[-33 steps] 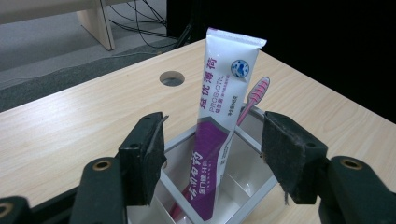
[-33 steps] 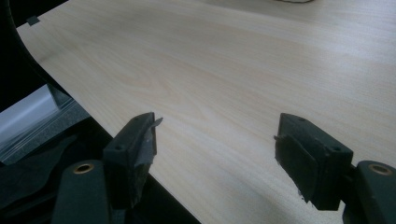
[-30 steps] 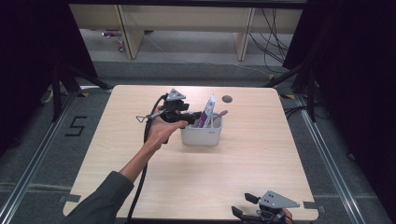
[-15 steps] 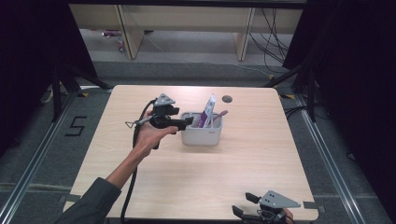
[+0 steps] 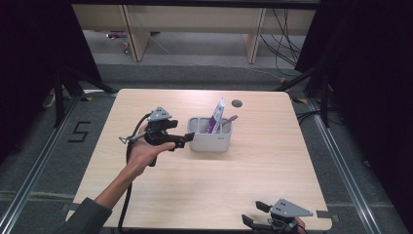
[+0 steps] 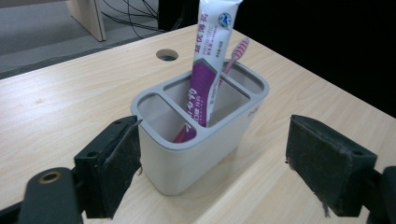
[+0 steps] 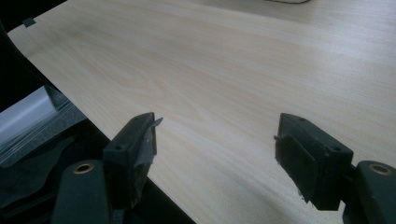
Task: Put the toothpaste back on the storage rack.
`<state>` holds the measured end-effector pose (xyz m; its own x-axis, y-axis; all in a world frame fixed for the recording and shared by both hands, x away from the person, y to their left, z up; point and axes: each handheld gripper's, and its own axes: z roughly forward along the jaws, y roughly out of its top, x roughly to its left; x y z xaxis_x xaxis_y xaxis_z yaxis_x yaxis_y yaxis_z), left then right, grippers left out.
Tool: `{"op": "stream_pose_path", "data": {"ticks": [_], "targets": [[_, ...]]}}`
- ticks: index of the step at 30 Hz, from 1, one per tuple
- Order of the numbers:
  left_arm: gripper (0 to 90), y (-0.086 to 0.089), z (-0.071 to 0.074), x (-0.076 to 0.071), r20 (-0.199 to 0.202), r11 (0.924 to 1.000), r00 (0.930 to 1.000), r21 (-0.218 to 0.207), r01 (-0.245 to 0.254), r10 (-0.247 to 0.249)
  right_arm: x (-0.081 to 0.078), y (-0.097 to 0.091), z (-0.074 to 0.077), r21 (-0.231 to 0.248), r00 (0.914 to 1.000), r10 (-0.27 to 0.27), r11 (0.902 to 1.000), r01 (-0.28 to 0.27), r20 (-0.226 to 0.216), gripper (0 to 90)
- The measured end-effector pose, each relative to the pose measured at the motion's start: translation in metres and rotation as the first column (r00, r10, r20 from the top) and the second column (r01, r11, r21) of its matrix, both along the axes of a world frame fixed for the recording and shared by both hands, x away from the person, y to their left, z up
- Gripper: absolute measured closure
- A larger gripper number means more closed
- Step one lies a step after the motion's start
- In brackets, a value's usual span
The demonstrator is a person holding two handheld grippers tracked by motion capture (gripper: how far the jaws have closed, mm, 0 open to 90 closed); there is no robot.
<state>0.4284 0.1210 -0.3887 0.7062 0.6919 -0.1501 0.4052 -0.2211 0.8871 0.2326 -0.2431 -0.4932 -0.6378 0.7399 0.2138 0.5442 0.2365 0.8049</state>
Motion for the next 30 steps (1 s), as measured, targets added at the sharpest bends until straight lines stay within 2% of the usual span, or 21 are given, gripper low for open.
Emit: {"op": "stream_pose_path", "data": {"ticks": [4, 5, 6, 7, 8, 11, 13, 14, 16, 17, 18, 19, 20, 21, 23, 24, 26, 28, 30], "targets": [[17.1, 0.004, -0.004, -0.008, -0.004, 0.9996, 0.9999, -0.026, 0.013, -0.013, 0.0, -0.001, -0.001, -0.002, 1.0, -0.002, 1.0, 0.002, 0.008, 29.9], [17.0, 0.006, -0.005, -0.013, -0.011, 0.9996, 0.9999, -0.028, 0.002, -0.002, 0.0, -0.002, 0.0, -0.014, 0.9998, -0.012, 0.9998, 0.013, 0.015, 29.9], [17.0, 0.006, -0.005, -0.013, -0.011, 0.9996, 0.9999, -0.028, 0.002, -0.002, -0.002, -0.001, 0.0, 0.005, 0.9997, -0.019, 0.9998, 0.02, -0.014, 29.8], [17.0, 0.008, -0.007, -0.015, -0.01, 0.9994, 0.9999, -0.034, 0.012, -0.012, -0.002, -0.001, 0.0, 0.005, 0.9997, -0.019, 0.9998, 0.02, -0.014, 29.8], [17.0, 0.01, -0.009, -0.022, -0.019, 0.9996, 0.9998, -0.026, -0.006, 0.005, 0.0, -0.002, 0.0, -0.008, 1.0, -0.006, 0.9999, 0.006, 0.006, 29.8], [17.0, 0.013, -0.013, -0.029, -0.015, 0.9999, 0.9999, -0.014, 0.001, -0.001, 0.0, -0.002, 0.0, -0.008, 0.9999, -0.012, 0.9999, 0.012, 0.011, 29.9], [17.0, 0.014, -0.014, -0.031, -0.013, 0.9996, 0.9999, -0.027, 0.004, -0.004, 0.0, -0.003, 0.0, -0.008, 0.9999, -0.009, 0.9999, 0.009, 0.005, 29.8], [17.0, 0.016, -0.016, -0.037, -0.009, 0.9995, 0.9999, -0.032, 0.006, -0.007, 0.001, -0.004, 0.0, -0.011, 0.9998, -0.001, 0.9999, 0.001, 0.022, 29.9], [17.0, 0.017, -0.016, -0.039, -0.009, 0.9995, 0.9999, -0.029, 0.006, -0.006, 0.001, -0.004, 0.0, -0.013, 0.9996, -0.002, 0.9999, 0.002, 0.027, 29.8], [17.0, 0.017, -0.017, -0.042, -0.003, 0.9993, 0.9999, -0.036, 0.015, -0.015, 0.0, -0.002, -0.001, 0.01, 0.9999, -0.009, 0.9999, 0.009, 0.012, 29.8], [17.0, 0.017, -0.017, -0.045, -0.004, 0.9994, 0.9999, -0.034, 0.01, -0.01, -0.002, -0.001, 0.0, 0.005, 0.9996, -0.024, 0.9997, 0.024, -0.014, 29.8], [17.0, 0.018, -0.018, -0.047, 0.0, 0.9992, 0.9999, -0.037, 0.016, -0.016, -0.005, 0.0, 0.001, 0.016, 0.9977, -0.037, 0.9992, 0.038, -0.056, 29.8], [17.0, 0.019, -0.02, -0.052, 0.006, 0.9986, 0.9995, -0.044, 0.031, -0.031, 0.0, -0.002, -0.001, -0.006, 1.0, 0.003, 1.0, -0.003, 0.005, 29.9], [17.0, 0.019, -0.021, -0.055, 0.003, 0.9988, 0.9996, -0.04, 0.029, -0.029, 0.0, -0.002, -0.001, -0.009, 0.9999, 0.0, 1.0, 0.0, 0.011, 29.8], [17.0, 0.019, -0.023, -0.057, 0.004, 0.9986, 0.9994, -0.04, 0.036, -0.036, 0.0, -0.002, -0.001, -0.008, 0.9999, 0.002, 1.0, -0.001, 0.014, 29.8], [17.0, 0.02, -0.025, -0.058, 0.005, 0.9986, 0.9992, -0.036, 0.039, -0.039, -0.002, 0.0, -0.001, 0.007, 0.9999, -0.005, 1.0, 0.005, -0.015, 29.8], [17.0, 0.02, -0.03, -0.064, 0.011, 0.9986, 0.9991, -0.032, 0.042, -0.042, 0.0, -0.001, -0.002, 0.011, 0.9999, 0.011, 0.9999, -0.011, -0.01, 29.8], [16.8, 0.021, -0.035, -0.069, 0.005, 0.9981, 0.9987, -0.036, 0.05, -0.05, 0.0, -0.002, -0.002, 0.006, 1.0, 0.003, 1.0, -0.003, -0.009, 29.8], [16.9, 0.021, -0.043, -0.075, -0.001, 0.997, 0.9973, -0.025, 0.073, -0.074, 0.0, -0.001, -0.002, 0.031, 0.9998, 0.0, 0.9995, 0.001, -0.018, 29.8]]}}
